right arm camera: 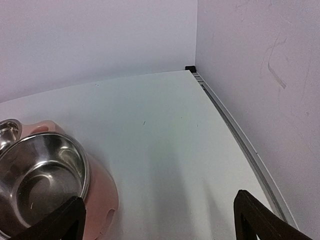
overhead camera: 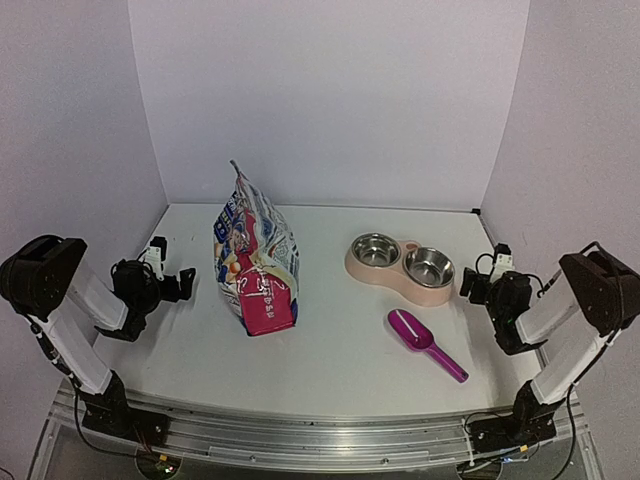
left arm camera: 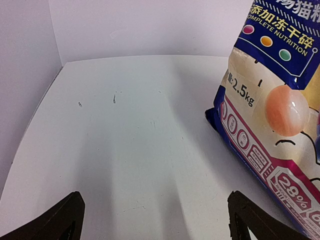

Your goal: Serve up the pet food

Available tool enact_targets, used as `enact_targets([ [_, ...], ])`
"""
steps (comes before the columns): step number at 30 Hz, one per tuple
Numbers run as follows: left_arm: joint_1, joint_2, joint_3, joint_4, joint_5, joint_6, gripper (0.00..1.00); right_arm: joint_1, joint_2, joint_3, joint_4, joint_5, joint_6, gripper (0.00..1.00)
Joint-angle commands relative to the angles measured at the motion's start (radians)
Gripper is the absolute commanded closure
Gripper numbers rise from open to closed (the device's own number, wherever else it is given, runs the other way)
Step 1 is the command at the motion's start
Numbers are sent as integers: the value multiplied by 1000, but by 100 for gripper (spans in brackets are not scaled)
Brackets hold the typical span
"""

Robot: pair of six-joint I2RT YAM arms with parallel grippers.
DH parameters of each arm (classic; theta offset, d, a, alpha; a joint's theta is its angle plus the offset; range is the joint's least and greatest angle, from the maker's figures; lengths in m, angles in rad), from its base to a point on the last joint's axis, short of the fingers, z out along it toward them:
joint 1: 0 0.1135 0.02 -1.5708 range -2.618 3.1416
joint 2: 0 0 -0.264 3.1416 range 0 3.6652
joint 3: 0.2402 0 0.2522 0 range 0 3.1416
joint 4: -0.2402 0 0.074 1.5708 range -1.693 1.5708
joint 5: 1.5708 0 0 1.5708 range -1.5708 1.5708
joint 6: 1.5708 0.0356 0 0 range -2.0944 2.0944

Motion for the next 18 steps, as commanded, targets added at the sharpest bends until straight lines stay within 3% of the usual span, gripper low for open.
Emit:
enact_targets([
  [1,-4,-2,22,42,-12,-11,0,-3,-131,34,-82,90,34,2],
  [6,-2,-38,20,36,-43,-17,0,-2,-350,85,-265,128,73,2],
  [9,-3,-189,112,-224,-33,-35,0,-4,-448,217,-504,59,88,2],
  [13,-4,-383,241,-506,78,-15,0,-1,-432,475,-840,-113,133,2],
  [15,-5,-448,295,-617,222,70,0,6,-388,596,-948,-244,198,2],
  [18,-14,-464,477,-846,265,-46,0,90,-330,723,-1012,-349,238,2],
])
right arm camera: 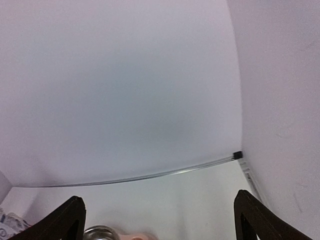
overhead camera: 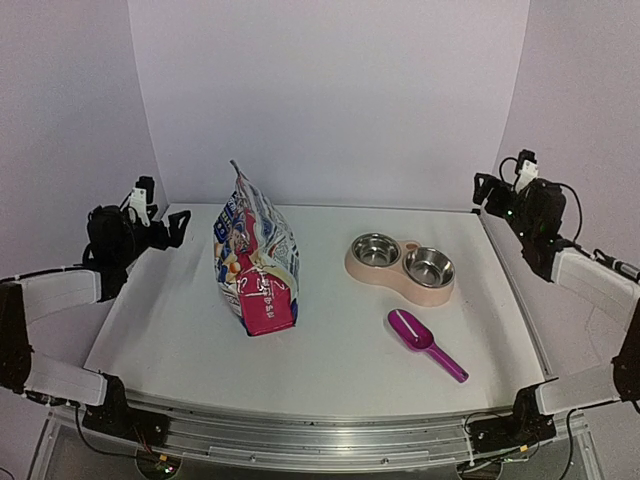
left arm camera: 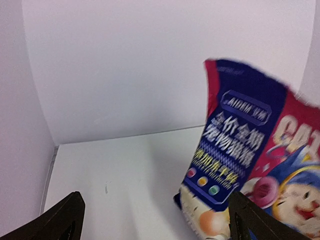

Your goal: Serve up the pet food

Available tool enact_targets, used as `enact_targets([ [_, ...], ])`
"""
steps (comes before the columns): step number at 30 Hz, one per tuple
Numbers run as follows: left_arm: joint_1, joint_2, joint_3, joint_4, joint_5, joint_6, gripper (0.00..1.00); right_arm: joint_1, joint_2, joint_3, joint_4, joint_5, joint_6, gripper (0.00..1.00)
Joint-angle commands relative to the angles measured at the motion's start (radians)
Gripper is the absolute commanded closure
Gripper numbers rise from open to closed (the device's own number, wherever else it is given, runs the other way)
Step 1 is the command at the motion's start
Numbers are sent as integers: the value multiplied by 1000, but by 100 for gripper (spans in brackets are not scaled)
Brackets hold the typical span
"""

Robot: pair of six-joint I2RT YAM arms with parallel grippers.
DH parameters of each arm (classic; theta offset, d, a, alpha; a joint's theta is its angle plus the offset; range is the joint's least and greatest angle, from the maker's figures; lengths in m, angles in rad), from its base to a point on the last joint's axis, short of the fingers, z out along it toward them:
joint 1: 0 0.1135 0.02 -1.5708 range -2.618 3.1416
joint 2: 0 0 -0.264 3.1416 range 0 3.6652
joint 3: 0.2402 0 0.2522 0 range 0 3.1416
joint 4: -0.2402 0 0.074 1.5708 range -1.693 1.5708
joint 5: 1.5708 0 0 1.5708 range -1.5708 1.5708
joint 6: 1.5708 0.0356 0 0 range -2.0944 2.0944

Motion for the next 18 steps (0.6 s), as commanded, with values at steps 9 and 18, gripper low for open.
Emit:
enact_targets([
  [9,-54,213,796,-952,574,-328,4,458,362,573,-397,-213,209,6],
  [18,-127,407,1021,-1096,551,-434,61,663,625,848,-396,-183,344,13],
])
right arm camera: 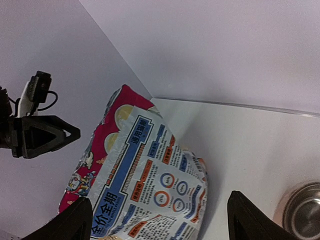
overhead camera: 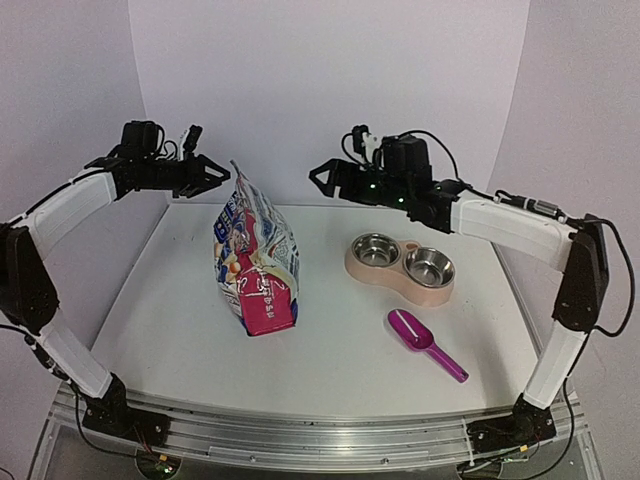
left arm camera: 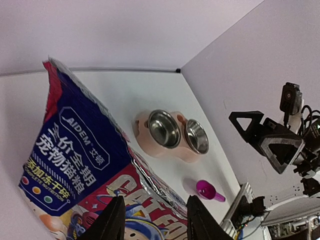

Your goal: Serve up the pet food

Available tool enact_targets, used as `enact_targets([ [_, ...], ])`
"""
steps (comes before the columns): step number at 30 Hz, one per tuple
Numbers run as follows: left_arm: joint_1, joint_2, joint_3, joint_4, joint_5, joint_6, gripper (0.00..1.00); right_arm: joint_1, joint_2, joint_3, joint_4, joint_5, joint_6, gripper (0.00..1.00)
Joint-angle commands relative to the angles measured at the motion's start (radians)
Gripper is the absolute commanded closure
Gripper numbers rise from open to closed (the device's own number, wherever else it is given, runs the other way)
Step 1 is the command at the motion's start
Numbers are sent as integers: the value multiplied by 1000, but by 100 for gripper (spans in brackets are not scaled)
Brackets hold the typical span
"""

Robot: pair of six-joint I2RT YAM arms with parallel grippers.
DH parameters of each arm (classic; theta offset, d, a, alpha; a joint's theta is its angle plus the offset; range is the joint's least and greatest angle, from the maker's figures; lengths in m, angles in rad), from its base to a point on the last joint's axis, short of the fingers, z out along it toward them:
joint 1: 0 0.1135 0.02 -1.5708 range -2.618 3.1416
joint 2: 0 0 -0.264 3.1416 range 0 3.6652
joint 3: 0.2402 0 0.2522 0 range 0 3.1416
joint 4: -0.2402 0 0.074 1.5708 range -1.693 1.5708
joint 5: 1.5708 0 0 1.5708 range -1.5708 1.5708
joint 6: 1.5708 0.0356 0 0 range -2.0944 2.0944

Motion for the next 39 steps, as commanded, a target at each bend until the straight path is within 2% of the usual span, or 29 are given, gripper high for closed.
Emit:
enact_targets([
  [1,-14,105,162,-146,43,-45,61,68,88,134,-15,29,101,13],
  [6,-18,130,190,-130,38,-35,61,95,154,212,-15,45,137,15],
  [9,-19,149,174,-143,42,-49,74,100,183,229,-14,48,168,17],
  [11,-19,161,169,-143,63,-63,78,103,197,243,-14,42,180,18],
  [16,-28,179,173,-136,87,-76,75,124,222,270,-15,22,168,17],
  [19,-39,190,178,-137,86,-89,75,165,218,263,-15,30,78,15],
  [22,-41,190,174,-137,85,-104,82,245,174,208,-5,120,-87,11],
  [25,-41,178,160,-127,75,-122,99,339,116,114,75,237,-257,8],
  [28,-40,166,150,-113,80,-146,100,423,56,-3,213,367,-407,5],
  [32,-40,140,127,-91,64,-178,100,472,33,-70,311,510,-478,2],
  [39,-41,125,97,-111,14,-167,100,476,205,44,329,772,-557,2],
])
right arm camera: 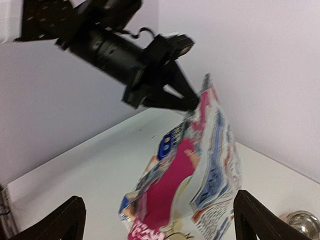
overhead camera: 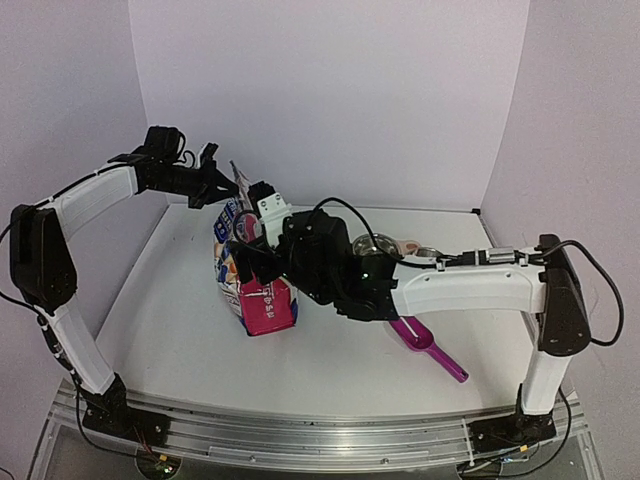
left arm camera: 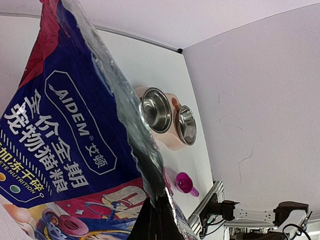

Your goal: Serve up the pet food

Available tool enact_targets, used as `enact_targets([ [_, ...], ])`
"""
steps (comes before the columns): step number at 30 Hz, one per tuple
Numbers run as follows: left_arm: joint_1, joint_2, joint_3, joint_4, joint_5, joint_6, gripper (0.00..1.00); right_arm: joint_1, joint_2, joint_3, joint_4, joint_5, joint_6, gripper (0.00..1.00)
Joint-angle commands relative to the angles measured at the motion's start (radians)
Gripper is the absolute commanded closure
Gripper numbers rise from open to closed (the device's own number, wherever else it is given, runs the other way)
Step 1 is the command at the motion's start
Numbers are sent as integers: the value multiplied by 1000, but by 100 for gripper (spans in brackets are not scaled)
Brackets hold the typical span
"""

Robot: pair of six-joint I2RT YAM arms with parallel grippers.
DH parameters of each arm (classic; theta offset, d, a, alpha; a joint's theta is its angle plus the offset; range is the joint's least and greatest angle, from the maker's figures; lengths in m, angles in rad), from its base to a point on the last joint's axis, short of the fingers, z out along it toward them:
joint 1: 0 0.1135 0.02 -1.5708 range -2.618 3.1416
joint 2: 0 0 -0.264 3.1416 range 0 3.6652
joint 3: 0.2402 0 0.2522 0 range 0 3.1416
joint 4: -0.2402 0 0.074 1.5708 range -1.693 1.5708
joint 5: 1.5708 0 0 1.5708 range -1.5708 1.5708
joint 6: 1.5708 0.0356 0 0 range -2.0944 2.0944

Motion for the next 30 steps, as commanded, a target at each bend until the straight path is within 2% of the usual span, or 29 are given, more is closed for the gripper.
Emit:
enact_targets([
  [1,-5,-49,-27,-3,-48,4,100,-22,118,119,82,226,-125,2],
  [7,-4,-81,-38,-5,-57,23,100,-24,229,232,82,218,-193,2],
  [9,-4,-91,-41,-5,-56,32,100,-27,236,243,81,230,-192,8],
  [15,-4,-128,-73,-9,-56,80,100,-52,216,226,84,283,-179,50],
  [17,-5,-145,-80,-13,-47,110,100,-62,192,199,88,281,-191,69],
  [19,-4,-171,-83,-15,-35,174,100,-74,162,153,95,260,-201,97],
  [20,-4,-188,-80,-14,-31,223,99,-85,138,125,99,231,-197,100],
  [21,-4,-205,-75,-10,-26,274,95,-99,107,96,102,186,-193,100],
  [23,-4,-252,-57,-9,-17,439,75,-119,55,35,106,80,-191,100],
  [25,-2,-310,-45,-9,2,612,59,-140,-9,-20,108,-27,-210,100],
  [28,3,-388,-41,-21,27,825,47,-161,-113,-122,107,-191,-268,100],
  [30,3,-411,-17,-71,48,945,45,-175,-193,-193,106,-306,-293,100],
])
